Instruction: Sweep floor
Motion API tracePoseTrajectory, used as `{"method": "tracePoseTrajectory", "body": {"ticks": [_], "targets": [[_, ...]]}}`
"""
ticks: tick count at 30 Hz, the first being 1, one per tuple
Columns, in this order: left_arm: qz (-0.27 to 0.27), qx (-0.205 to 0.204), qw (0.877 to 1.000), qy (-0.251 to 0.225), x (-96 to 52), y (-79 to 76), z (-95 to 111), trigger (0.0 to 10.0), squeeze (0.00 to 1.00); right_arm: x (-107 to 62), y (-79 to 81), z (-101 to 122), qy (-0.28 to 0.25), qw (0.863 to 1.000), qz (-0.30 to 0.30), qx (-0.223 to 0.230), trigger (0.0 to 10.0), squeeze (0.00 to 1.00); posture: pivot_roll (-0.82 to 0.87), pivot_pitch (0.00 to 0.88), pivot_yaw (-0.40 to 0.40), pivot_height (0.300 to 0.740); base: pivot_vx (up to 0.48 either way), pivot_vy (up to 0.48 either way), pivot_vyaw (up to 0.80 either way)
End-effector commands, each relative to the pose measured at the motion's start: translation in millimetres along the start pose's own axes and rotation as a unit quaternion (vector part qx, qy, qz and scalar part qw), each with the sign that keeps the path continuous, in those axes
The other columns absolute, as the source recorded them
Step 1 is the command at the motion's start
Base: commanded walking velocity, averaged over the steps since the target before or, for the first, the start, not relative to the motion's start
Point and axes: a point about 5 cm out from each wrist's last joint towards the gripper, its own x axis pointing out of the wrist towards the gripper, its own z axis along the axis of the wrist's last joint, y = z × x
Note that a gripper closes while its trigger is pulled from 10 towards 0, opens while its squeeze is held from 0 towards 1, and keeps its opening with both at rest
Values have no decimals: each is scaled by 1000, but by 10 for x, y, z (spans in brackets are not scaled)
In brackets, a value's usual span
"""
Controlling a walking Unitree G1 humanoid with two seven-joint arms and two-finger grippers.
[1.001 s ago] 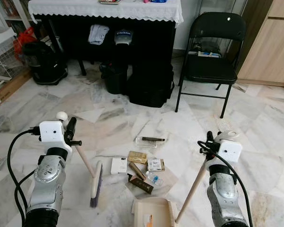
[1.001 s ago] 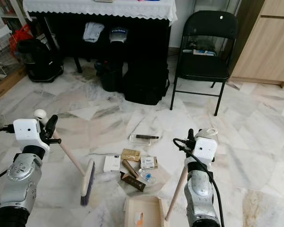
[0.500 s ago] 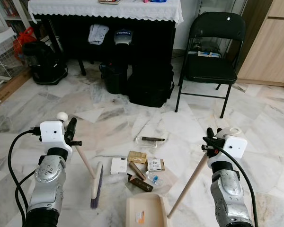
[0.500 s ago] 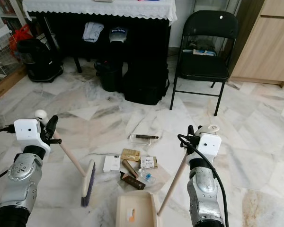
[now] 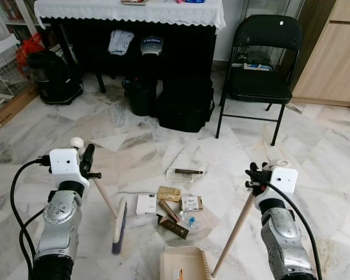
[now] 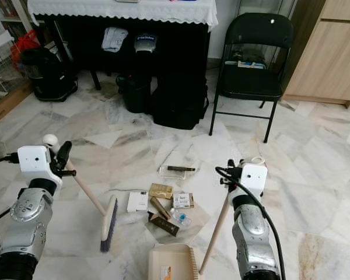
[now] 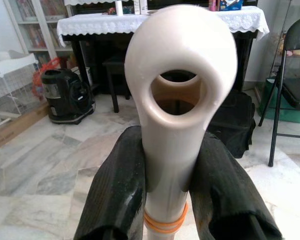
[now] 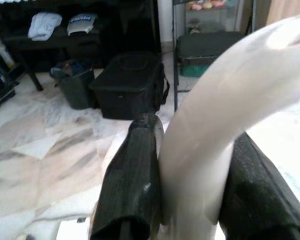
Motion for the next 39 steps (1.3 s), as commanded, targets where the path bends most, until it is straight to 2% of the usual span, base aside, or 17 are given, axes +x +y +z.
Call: {"method": "tracePoseTrajectory", "body": {"ticks": [1,4,8,16,20,23,27,39], "targets": [[4,0,1000,-22,41,9,79,10000,0,15,12,26,16,1000,0,13,10000,0,-59,61,8,740,0,0,0],[4,1,1000,-21,44,8,75,10000,0,35,18,33,37,998,-9,50,10000,0,-63,62,7,740,0,0,0],[4,0,1000,-20,45,3,73,10000,0,39,16,26,47,997,-13,55,10000,0,-61,61,7,740,0,0,0],[6,2,1000,-18,50,12,65,10000,0,50,8,47,68,991,-26,114,10000,0,-60,60,6,740,0,0,0],[7,2,1000,-19,54,22,70,10000,0,56,15,82,67,991,-23,113,10000,0,-58,60,6,740,0,0,0],[7,2,1000,-20,57,23,72,10000,0,57,2,103,67,993,-24,95,10000,0,-59,59,7,740,0,0,0],[6,2,1000,-18,61,16,68,10000,0,56,16,87,82,991,-17,104,10000,0,-60,59,7,740,0,0,0],[4,2,1000,-10,65,7,46,10000,0,22,73,-41,169,979,0,114,10000,0,-60,58,5,740,0,0,0]]}}
